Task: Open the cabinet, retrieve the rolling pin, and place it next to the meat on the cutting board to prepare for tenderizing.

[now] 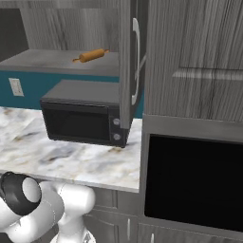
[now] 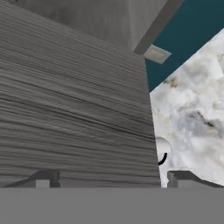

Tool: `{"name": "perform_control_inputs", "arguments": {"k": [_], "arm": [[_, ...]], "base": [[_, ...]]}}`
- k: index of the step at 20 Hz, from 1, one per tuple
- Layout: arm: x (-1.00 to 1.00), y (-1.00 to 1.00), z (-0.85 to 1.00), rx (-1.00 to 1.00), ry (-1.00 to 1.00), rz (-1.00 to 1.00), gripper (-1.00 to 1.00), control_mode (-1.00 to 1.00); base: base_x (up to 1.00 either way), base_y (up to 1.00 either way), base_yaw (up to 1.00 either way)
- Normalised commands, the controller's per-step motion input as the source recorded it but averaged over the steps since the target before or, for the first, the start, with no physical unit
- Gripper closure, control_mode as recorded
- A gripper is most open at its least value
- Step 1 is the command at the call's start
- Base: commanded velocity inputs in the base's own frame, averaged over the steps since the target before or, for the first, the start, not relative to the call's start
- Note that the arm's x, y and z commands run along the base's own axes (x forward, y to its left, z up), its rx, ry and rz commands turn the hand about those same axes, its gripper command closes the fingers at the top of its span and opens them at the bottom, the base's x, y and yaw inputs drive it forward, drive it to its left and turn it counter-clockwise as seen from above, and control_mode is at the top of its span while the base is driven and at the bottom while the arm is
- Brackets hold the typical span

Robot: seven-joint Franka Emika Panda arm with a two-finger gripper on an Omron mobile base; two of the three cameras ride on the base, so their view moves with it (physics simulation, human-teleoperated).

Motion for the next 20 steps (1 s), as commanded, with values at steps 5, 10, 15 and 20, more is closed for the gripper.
{"name": "perform_control_inputs", "arguments": {"k": [5, 10, 15, 20], "arm": [[0.00, -0.48, 0.14, -0.16, -0.01, -0.15, -1.00, -1.00], [0.00, -0.55, 0.01, -0.23, 0.00, -0.29, -1.00, -1.00], [0.00, -0.69, 0.00, -0.23, 0.00, -0.34, -1.00, -1.00], [0.04, -0.65, 0.12, -0.21, 0.00, -0.30, -1.00, -1.00]], "base": [[0.00, 0.00, 0.00], [0.00, 0.00, 0.00], [0.00, 0.00, 0.00], [0.00, 0.00, 0.00]]}}
